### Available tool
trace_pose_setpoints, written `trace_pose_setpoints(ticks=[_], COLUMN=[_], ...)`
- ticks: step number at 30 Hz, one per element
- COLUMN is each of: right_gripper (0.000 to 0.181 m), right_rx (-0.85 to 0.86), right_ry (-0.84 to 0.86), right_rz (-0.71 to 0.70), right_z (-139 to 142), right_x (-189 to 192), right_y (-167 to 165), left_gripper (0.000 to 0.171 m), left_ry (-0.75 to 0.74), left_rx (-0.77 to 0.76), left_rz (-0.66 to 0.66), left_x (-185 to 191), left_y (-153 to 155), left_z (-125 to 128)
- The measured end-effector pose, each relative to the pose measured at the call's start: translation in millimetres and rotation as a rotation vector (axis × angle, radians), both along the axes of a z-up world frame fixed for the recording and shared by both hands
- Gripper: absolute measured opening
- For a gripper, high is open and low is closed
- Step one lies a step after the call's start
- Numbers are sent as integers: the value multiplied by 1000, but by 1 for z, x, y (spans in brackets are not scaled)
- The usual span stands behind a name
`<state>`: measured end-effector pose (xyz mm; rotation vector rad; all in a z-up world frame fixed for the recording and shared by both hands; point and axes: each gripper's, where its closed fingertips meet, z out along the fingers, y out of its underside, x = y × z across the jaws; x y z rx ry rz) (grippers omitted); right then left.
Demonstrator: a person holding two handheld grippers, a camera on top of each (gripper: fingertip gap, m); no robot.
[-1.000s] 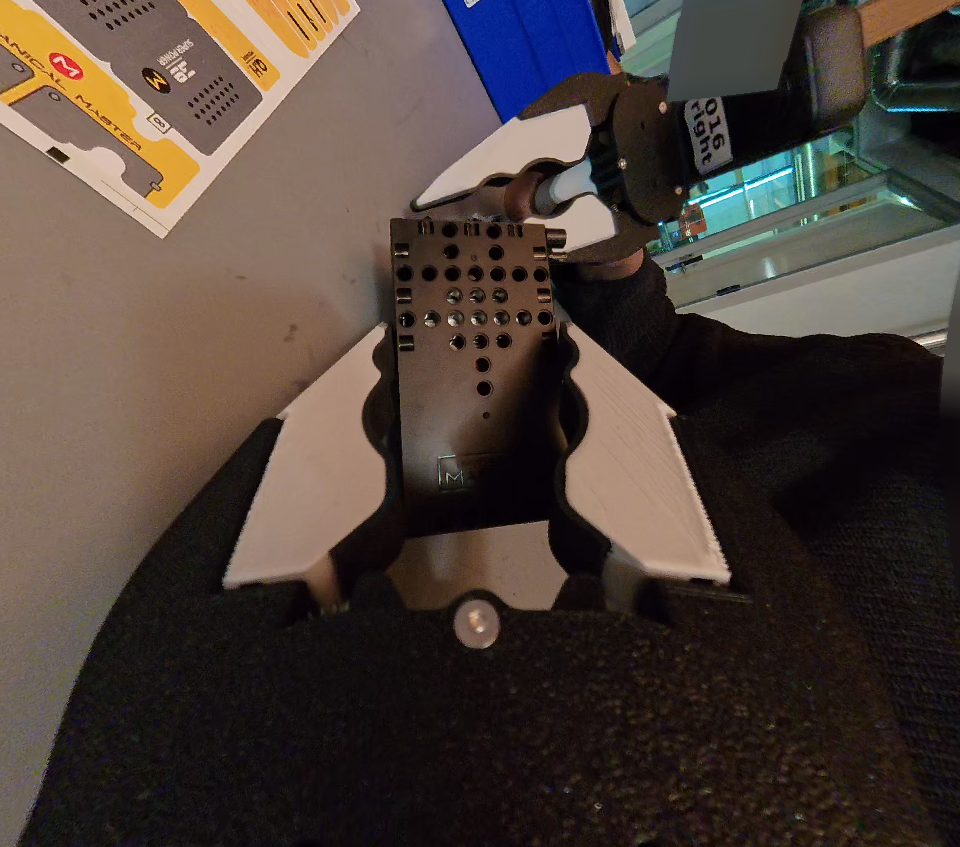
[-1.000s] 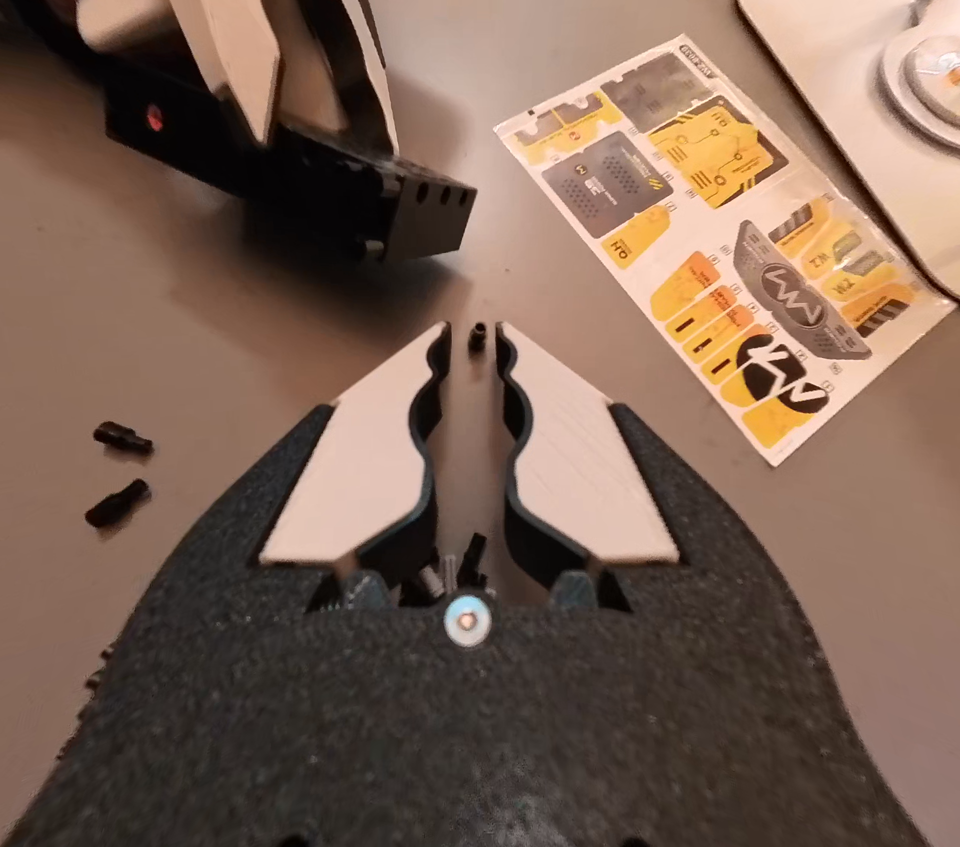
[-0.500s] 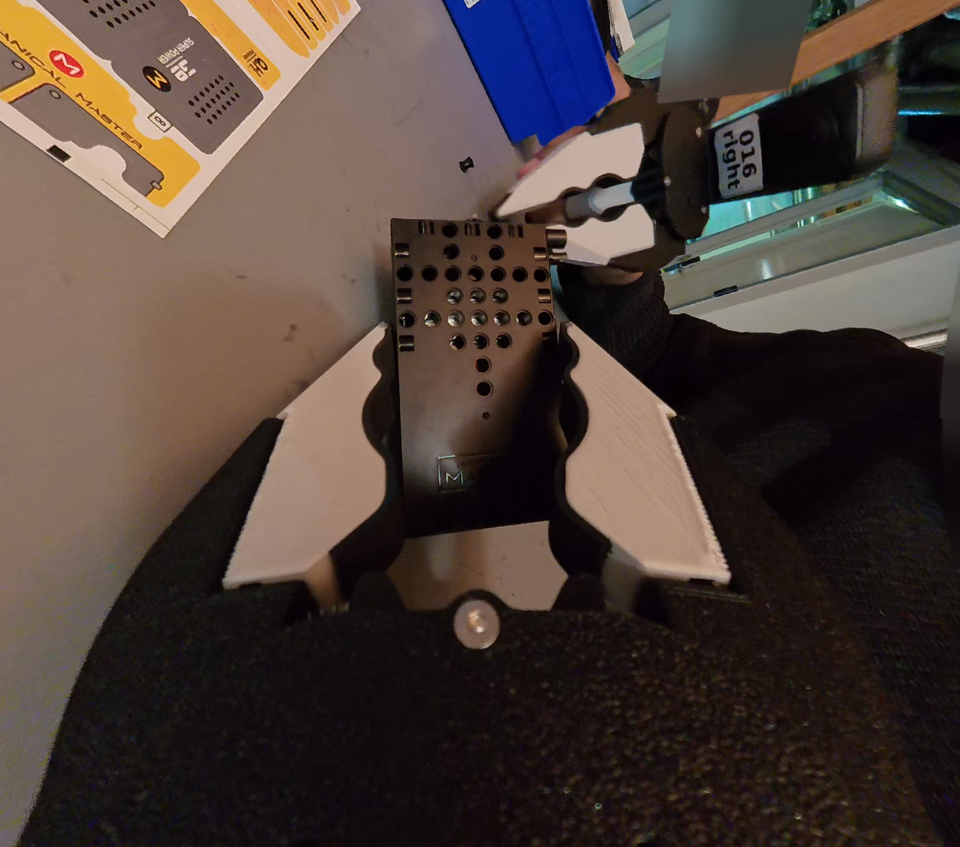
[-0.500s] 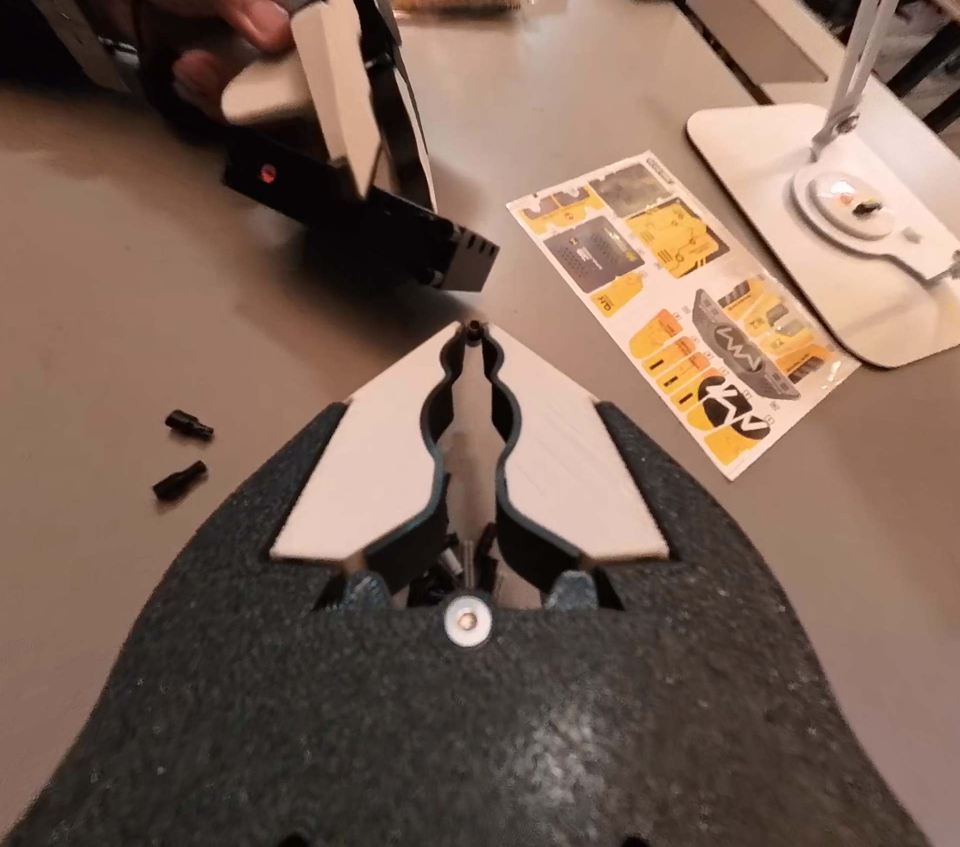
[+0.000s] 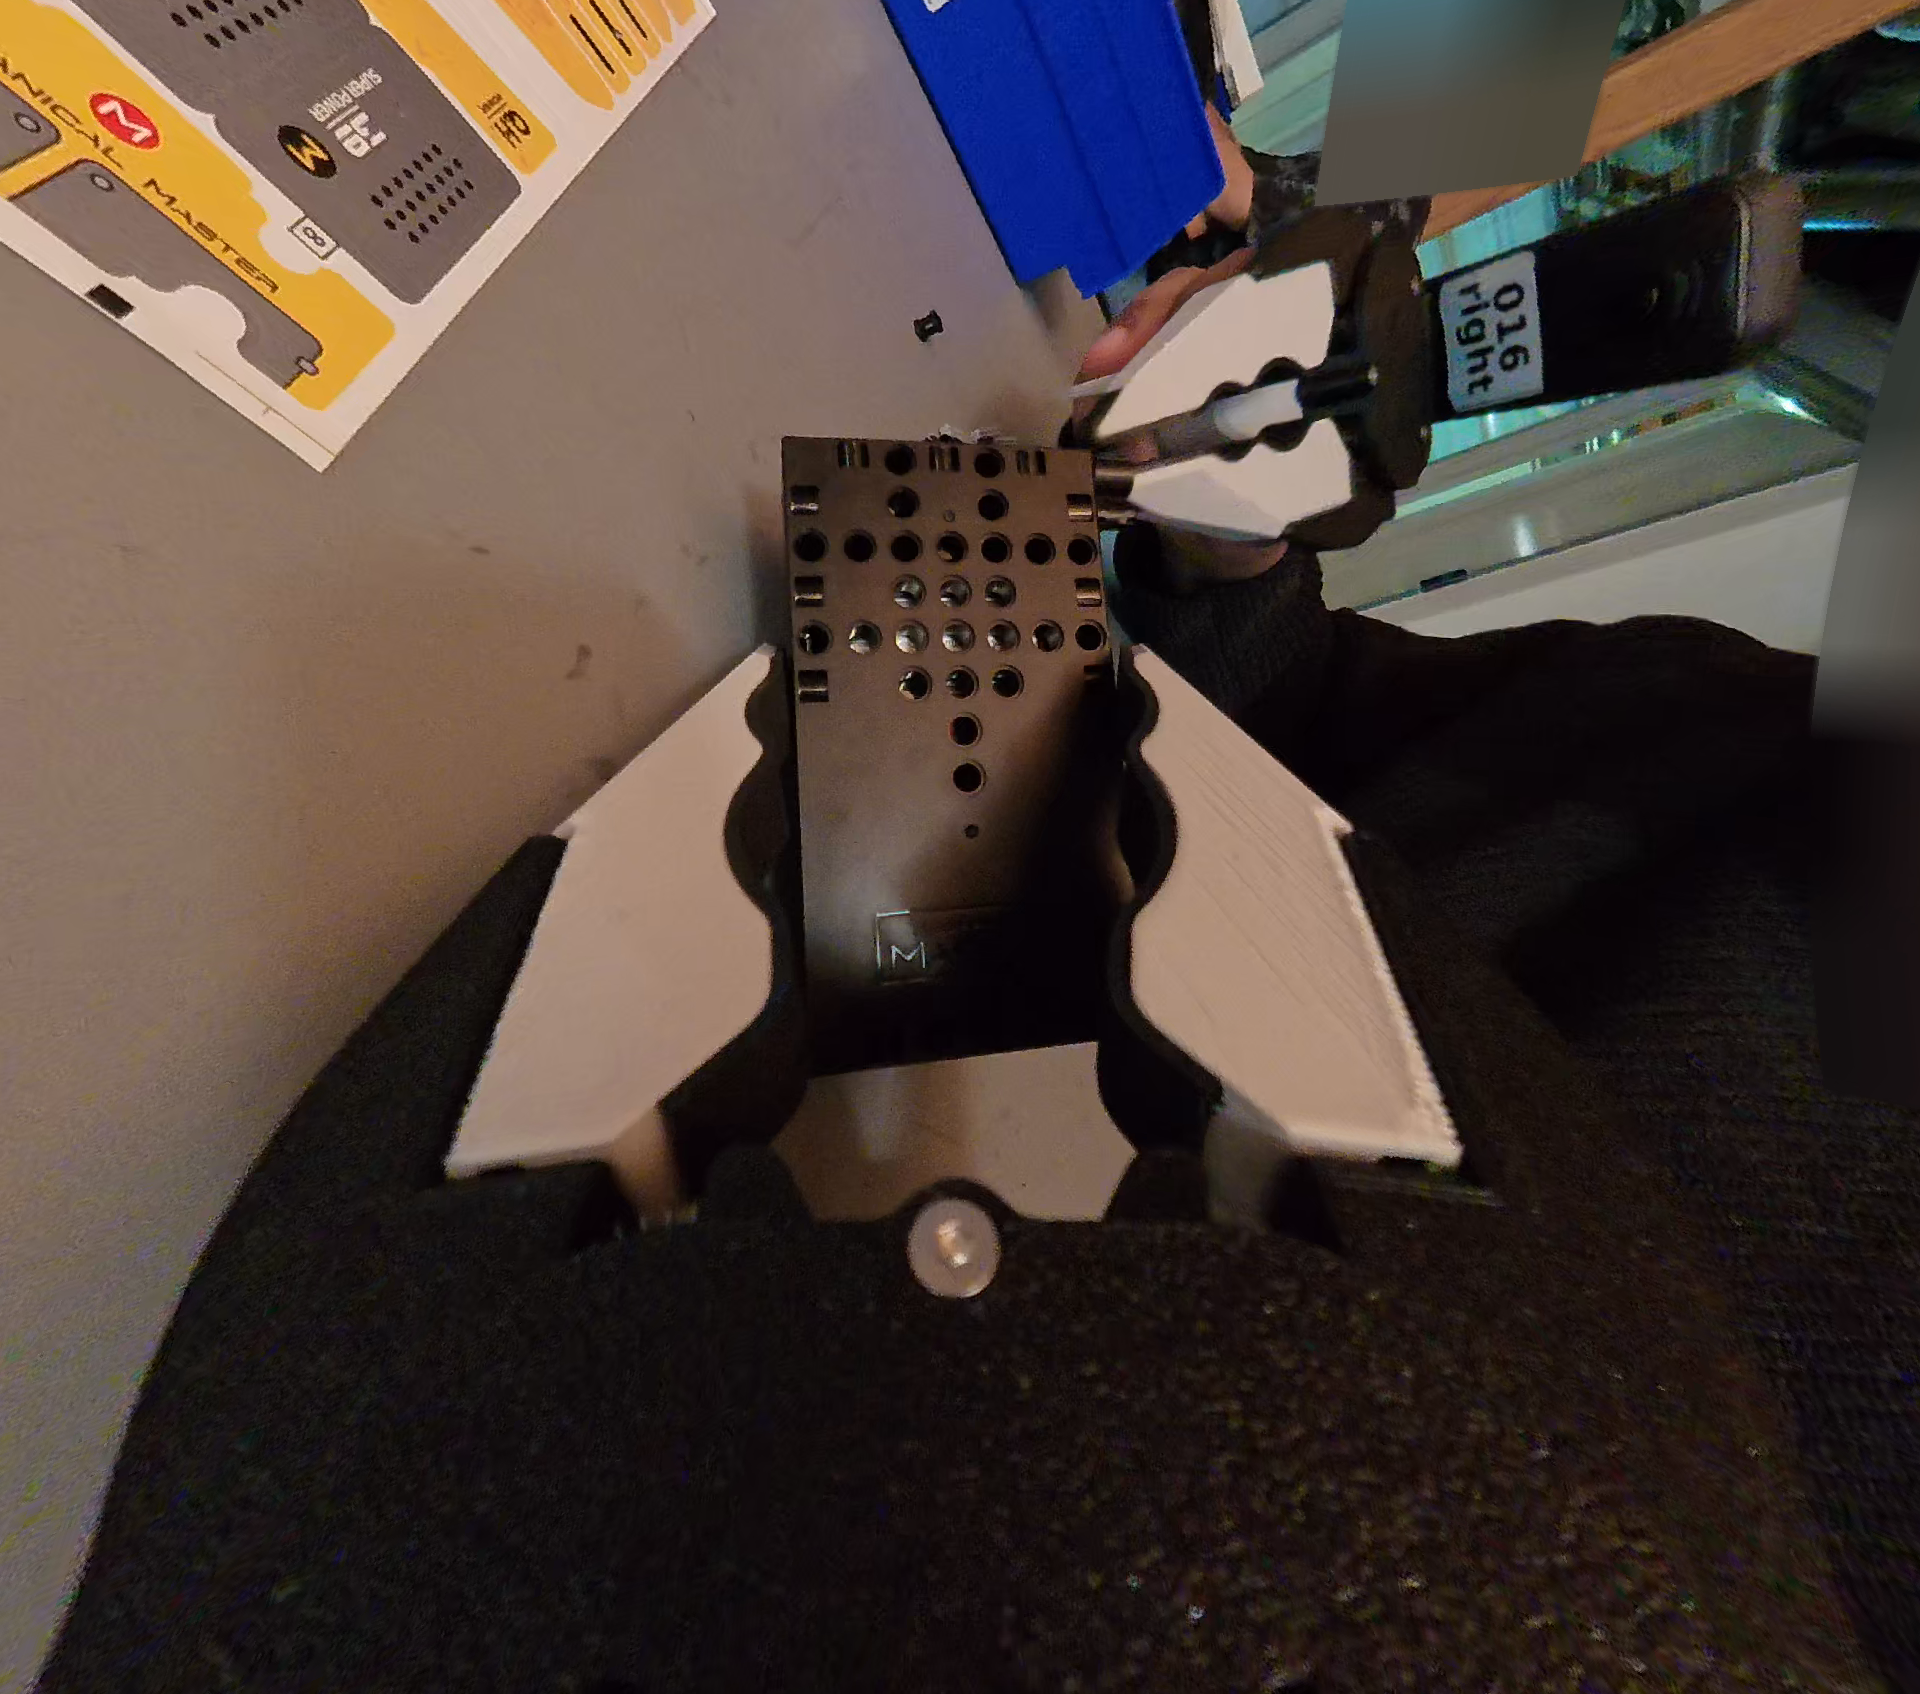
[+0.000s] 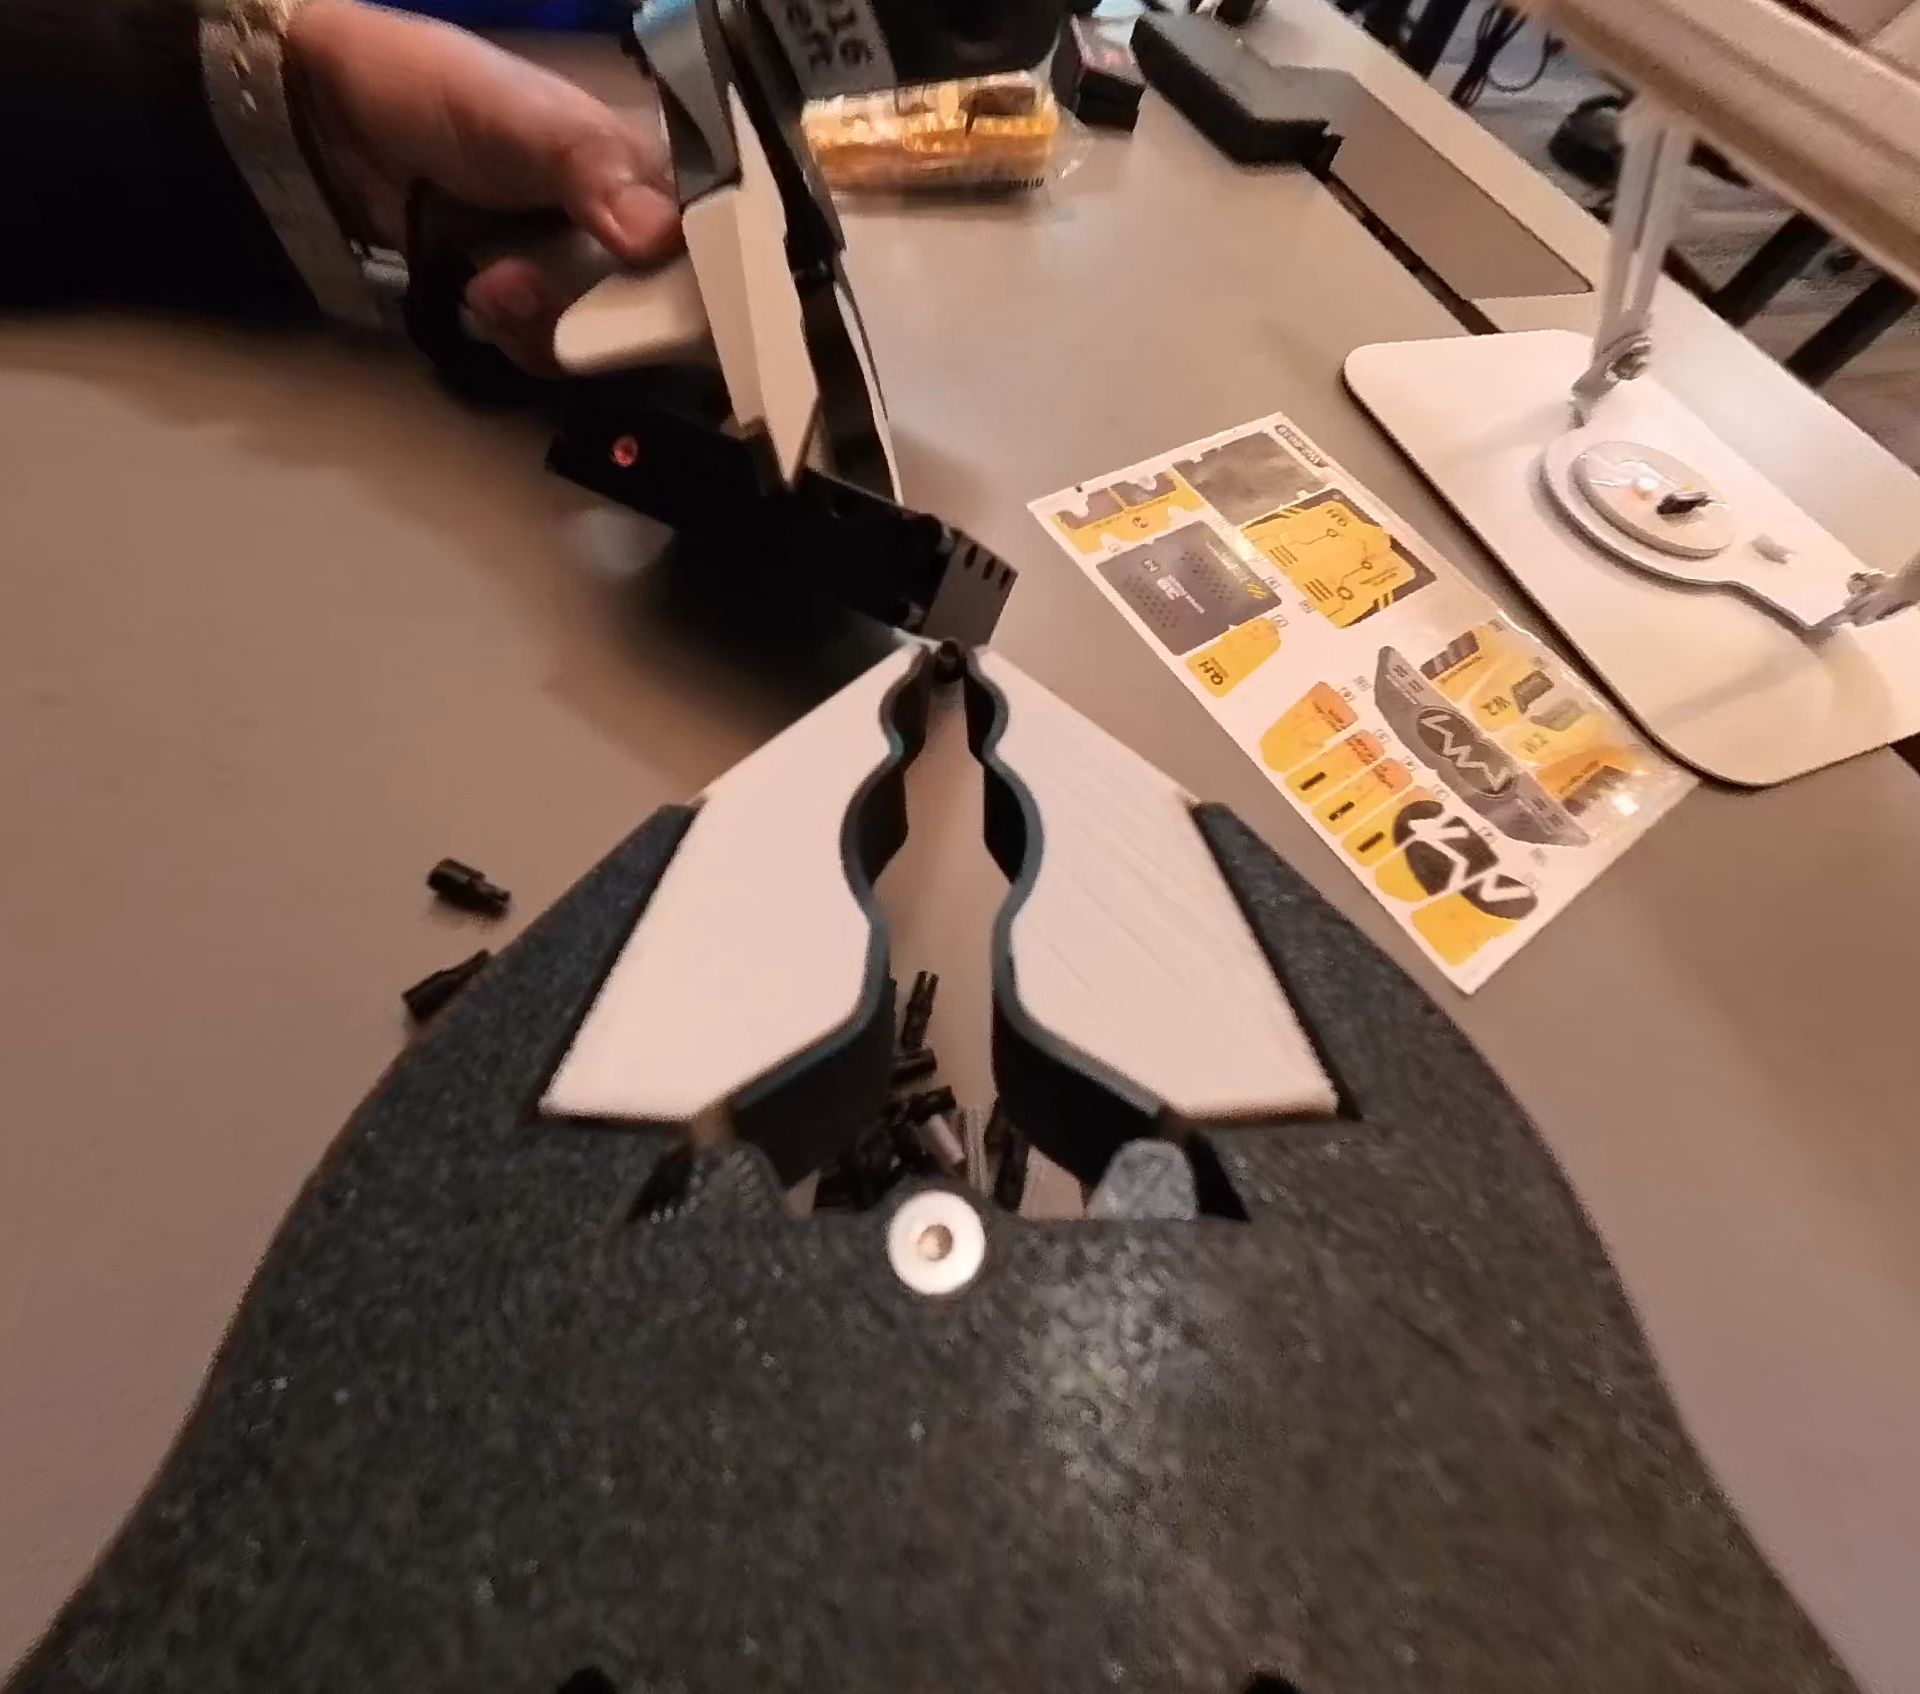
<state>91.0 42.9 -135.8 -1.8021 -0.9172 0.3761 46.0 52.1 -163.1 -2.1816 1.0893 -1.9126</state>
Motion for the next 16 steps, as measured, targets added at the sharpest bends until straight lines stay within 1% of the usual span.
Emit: trace_pose_setpoints(ticks=[3, 6, 11, 16], right_gripper=[6, 6, 6, 6], right_rx=[22, 75, 133, 169], right_ry=[94, 122, 153, 207], right_rz=[-16, -53, -83, -105], right_z=[15, 24, 28, 33], right_x=[11, 27, 49, 63], right_y=[-2, -2, -2, -1], left_gripper=[61, 61, 61, 61], left_ry=[-1, -1, -1, -1], left_rx=[-5, -8, -14, -21], left_rz=[-1, -1, -2, -5], left_x=[0, 0, 0, 0], left_y=[0, 0, 0, 1], left_z=[0, 0, 0, 0])
